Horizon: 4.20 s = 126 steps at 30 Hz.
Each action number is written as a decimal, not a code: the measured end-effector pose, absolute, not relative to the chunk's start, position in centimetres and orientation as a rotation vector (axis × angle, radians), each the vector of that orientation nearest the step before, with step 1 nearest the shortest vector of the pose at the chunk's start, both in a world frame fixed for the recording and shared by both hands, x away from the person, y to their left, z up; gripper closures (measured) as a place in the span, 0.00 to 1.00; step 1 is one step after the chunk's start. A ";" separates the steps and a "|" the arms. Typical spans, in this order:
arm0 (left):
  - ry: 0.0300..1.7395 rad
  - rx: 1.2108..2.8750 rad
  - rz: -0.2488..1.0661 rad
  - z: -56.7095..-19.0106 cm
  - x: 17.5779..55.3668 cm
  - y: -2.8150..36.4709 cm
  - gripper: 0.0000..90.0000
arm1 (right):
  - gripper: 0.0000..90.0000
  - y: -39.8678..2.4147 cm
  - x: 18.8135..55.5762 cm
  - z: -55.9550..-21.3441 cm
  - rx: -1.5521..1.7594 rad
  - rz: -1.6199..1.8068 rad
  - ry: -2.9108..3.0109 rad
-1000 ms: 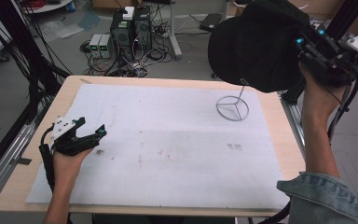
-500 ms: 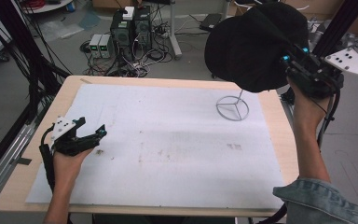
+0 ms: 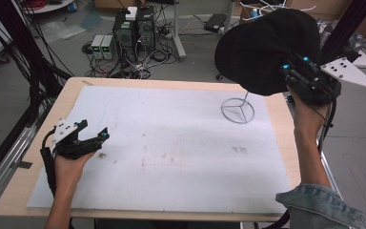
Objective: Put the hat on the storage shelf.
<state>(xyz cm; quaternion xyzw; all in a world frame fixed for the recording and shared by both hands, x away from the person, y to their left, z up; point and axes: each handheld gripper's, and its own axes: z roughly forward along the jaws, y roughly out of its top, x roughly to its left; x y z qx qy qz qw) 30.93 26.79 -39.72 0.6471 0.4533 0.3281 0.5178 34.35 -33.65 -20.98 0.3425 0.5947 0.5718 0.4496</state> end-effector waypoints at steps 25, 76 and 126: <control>1.088 1.557 0.790 -39.7 30.9 27.0 0.19 | 0.53 -33.2 33.5 -21.3 0.825 1.350 1.475; 1.093 1.555 0.786 -39.9 31.1 26.8 0.19 | 0.14 -32.0 28.2 -24.3 0.806 1.460 1.473; 1.082 1.567 0.782 -40.0 31.0 26.5 0.19 | 0.12 -27.2 28.5 -37.3 0.875 1.456 1.795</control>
